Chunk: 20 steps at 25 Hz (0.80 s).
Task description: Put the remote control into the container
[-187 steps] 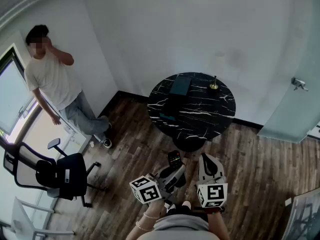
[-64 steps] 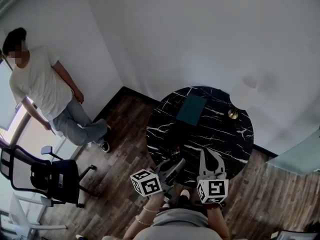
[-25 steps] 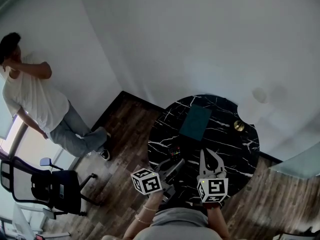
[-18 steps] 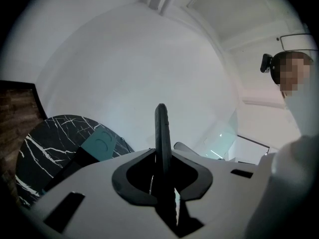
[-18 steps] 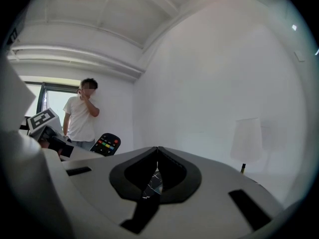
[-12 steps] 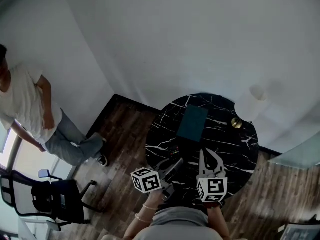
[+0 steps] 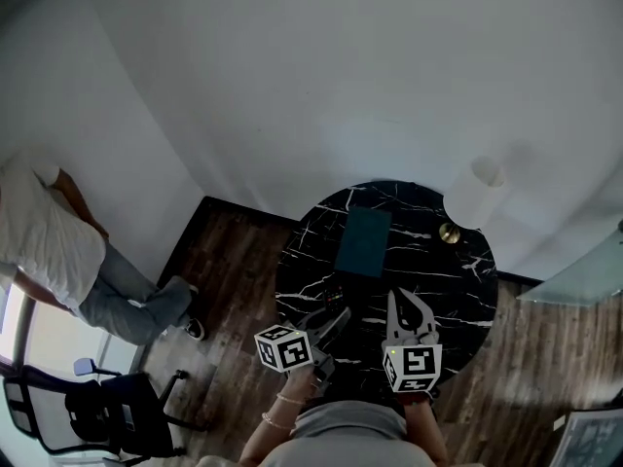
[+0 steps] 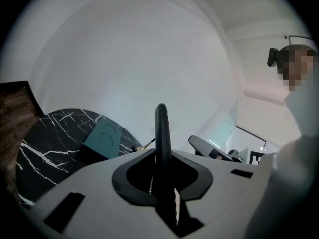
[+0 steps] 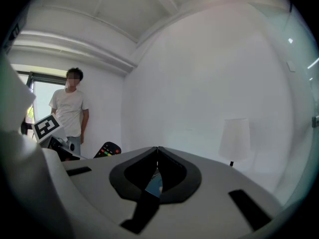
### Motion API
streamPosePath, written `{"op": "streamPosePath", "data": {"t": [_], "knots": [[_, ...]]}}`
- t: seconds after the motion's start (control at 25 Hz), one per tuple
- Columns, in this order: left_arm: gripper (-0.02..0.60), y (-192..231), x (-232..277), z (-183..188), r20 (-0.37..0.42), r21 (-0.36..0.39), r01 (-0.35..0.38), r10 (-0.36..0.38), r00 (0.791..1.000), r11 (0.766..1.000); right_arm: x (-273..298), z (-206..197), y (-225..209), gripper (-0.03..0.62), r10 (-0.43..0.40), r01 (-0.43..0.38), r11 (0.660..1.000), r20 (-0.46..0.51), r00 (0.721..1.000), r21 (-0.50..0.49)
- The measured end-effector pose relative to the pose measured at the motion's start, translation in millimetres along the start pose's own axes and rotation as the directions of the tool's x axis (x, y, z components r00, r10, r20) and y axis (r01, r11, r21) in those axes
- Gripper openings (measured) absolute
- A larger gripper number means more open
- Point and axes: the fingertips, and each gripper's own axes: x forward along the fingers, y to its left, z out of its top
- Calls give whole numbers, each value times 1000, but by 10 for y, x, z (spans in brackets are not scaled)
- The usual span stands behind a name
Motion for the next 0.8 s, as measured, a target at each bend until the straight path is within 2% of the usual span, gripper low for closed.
{"op": "streamPosePath", "data": {"t": [0.48, 0.8], "knots": [[67, 428, 184, -184, -120, -25, -16, 13, 993, 1000, 42, -13, -161, 12, -89, 89, 996, -13, 996, 0], [67, 766, 293, -409, -212, -28, -53, 46, 976, 998, 11, -81, -280, 12, -142, 142, 990, -33, 989, 5]]}}
